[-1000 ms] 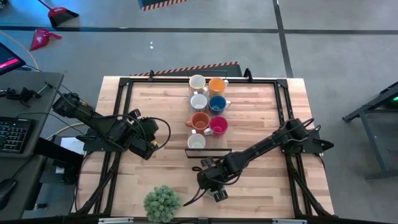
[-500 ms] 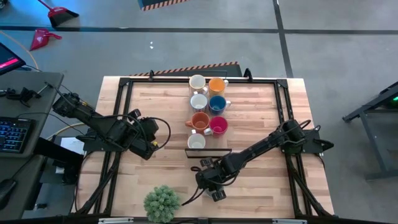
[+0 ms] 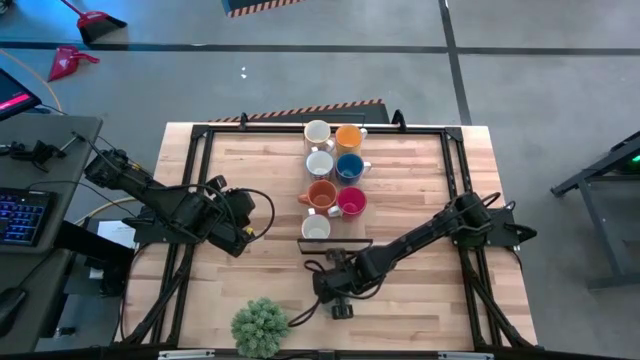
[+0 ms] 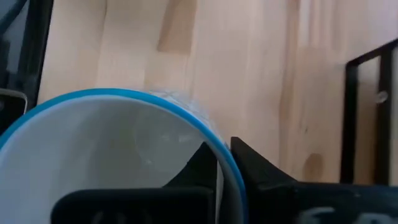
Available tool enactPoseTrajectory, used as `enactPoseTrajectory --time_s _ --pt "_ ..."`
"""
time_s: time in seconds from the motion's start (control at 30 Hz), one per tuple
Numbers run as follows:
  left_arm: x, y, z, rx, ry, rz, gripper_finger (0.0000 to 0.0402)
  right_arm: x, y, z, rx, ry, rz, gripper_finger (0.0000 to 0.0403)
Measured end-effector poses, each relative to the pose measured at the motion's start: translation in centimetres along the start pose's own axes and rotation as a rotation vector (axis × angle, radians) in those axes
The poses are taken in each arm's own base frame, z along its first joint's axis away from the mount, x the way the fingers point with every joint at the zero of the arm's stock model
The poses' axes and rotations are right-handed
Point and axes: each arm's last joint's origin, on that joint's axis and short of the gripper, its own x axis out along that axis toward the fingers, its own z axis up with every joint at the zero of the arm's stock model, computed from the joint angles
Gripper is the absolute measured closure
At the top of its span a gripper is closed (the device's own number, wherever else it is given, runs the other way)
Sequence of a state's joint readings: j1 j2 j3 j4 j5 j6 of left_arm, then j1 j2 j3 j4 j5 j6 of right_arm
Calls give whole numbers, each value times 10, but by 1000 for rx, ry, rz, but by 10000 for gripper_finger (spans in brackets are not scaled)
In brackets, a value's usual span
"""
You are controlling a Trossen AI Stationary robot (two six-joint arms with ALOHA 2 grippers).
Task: Place coffee mugs
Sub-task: Put the green cup on the shelf aligned with the other gray cup
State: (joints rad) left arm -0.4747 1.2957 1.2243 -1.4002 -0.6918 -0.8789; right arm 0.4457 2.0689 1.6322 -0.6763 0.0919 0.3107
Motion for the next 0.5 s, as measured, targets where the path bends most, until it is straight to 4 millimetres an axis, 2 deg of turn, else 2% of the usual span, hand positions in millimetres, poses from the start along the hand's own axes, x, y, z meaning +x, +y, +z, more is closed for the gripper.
enactPoseTrajectory --time_s 0.2,0.37,0.5 --pt "0 0 0 1 0 0 254 -29 7 22 6 -105 -29 402" --pt "0 0 0 0 0 1 254 -65 18 37 -19 -130 -70 402" --pt "0 0 0 1 0 1 254 -96 21 41 1 -109 -140 402"
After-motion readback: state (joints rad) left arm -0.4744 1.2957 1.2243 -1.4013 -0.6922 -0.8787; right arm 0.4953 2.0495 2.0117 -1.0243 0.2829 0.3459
